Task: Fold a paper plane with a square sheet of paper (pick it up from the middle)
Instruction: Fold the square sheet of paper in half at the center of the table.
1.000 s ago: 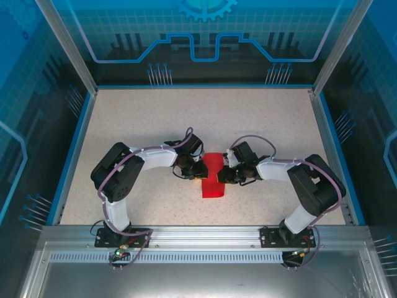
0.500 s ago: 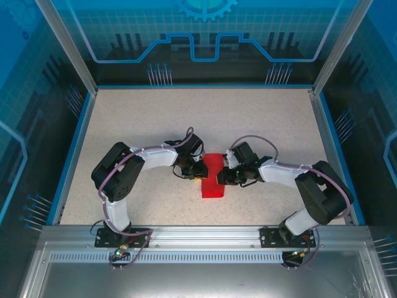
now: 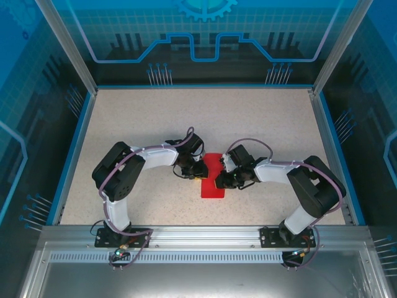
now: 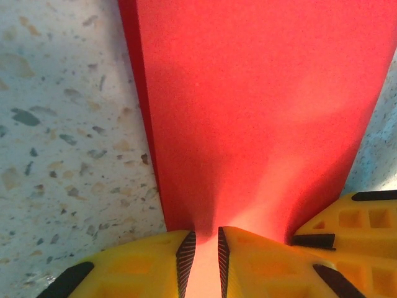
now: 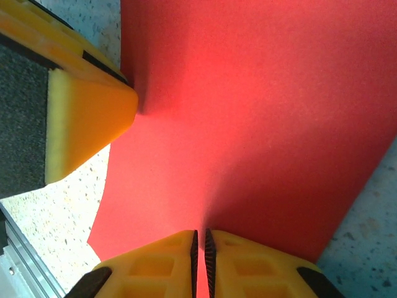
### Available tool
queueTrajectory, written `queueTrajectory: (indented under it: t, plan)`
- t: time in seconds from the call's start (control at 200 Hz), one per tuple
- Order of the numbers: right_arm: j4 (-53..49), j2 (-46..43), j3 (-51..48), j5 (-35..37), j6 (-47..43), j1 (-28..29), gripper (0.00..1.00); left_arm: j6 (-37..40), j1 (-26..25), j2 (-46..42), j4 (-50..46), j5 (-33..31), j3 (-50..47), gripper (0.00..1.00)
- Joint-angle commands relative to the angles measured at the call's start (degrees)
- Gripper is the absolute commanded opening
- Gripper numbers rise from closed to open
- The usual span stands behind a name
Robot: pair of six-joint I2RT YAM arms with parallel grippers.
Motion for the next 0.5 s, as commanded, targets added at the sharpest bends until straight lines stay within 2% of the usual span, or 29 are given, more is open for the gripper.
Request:
queueTrajectory:
  t: [0.0, 0.495]
  plan:
    - [-7.03, -0.78, -2.42, 0.90, -1.71, 0.12, 0.16, 1.41, 0.10, 4.63, -6.87, -8.35, -2.02, 0.24]
    - [-11.32, -11.48, -7.81, -0.38, -1.00, 0.07, 0.16, 1.79, 0.11, 5.17, -7.82, -8.72, -1.02, 0.24]
